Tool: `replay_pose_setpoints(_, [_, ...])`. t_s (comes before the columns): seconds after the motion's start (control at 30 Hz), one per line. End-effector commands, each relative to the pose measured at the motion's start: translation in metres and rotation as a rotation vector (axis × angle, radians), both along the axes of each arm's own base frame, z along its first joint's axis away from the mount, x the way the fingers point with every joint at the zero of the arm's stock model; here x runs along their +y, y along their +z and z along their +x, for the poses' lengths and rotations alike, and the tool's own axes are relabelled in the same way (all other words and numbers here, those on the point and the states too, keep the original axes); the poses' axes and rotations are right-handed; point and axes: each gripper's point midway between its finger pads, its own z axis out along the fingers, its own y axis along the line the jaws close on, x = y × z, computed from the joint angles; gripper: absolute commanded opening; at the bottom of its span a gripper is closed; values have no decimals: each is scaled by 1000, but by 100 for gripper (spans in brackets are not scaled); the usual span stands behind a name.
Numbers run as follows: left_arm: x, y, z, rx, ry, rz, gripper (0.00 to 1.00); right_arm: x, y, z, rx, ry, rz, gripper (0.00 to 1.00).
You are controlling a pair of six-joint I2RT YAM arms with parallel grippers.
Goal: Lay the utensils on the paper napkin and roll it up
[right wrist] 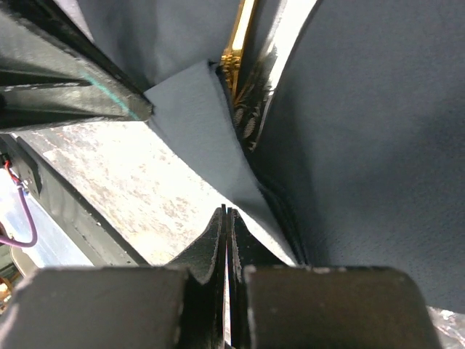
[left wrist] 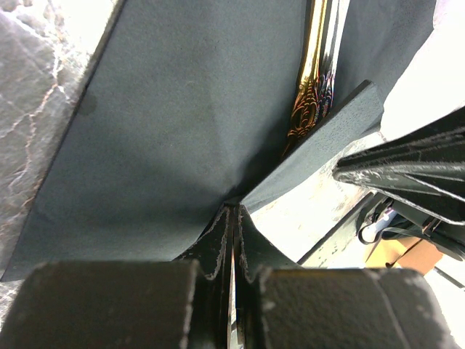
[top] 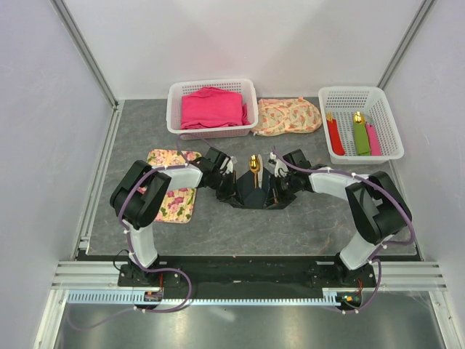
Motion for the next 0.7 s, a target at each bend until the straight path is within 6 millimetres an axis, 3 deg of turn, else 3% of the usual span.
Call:
replay_pose_setpoints(0.0, [19, -23, -10, 54, 34, 99, 2, 4, -2, 14, -32, -3, 0, 0])
replay_pose_setpoints(0.2, [20, -25, -10, 58, 35, 101, 2, 1, -19, 9, 7, -5, -23, 0])
replay_pose_setpoints(0.4, [21, -25, -11, 58, 37, 103, 2, -3, -15, 6, 26, -12, -13, 0])
replay_pose_setpoints(0.67, [21, -25, -11, 57, 39, 103, 2, -27, -17, 2, 92, -55, -3, 0])
